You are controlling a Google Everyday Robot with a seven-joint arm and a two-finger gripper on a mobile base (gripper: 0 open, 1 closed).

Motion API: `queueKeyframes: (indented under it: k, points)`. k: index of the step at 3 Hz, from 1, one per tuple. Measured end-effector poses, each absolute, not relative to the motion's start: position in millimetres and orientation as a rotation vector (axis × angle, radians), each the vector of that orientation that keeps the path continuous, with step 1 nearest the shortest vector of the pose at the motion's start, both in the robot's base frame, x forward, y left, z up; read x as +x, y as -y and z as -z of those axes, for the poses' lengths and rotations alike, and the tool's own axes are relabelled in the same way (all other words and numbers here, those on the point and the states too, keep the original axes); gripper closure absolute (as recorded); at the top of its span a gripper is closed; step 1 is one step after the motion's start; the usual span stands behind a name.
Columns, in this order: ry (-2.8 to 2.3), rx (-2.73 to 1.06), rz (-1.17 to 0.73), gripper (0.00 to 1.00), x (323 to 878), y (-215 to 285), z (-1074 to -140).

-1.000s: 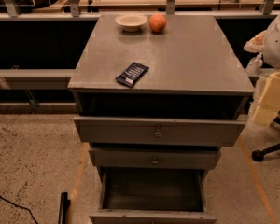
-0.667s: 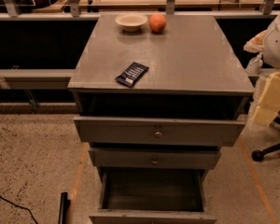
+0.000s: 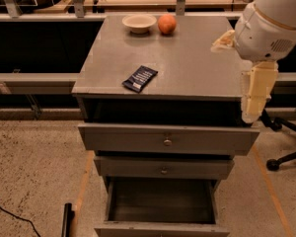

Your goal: Place rxbar blueberry into bottom drawer

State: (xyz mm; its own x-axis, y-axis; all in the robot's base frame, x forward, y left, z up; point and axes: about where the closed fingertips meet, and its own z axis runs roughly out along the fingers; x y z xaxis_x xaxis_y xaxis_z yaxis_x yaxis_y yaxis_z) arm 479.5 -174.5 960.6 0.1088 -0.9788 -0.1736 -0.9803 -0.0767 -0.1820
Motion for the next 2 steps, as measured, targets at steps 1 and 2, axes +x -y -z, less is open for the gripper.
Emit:
queueKeyframes:
  k: [1, 2]
  points:
    - [-1.651, -2.384, -0.026, 0.0, 528, 139, -953]
    - [-1.497, -2.435, 0.026, 0.0, 545, 127, -956]
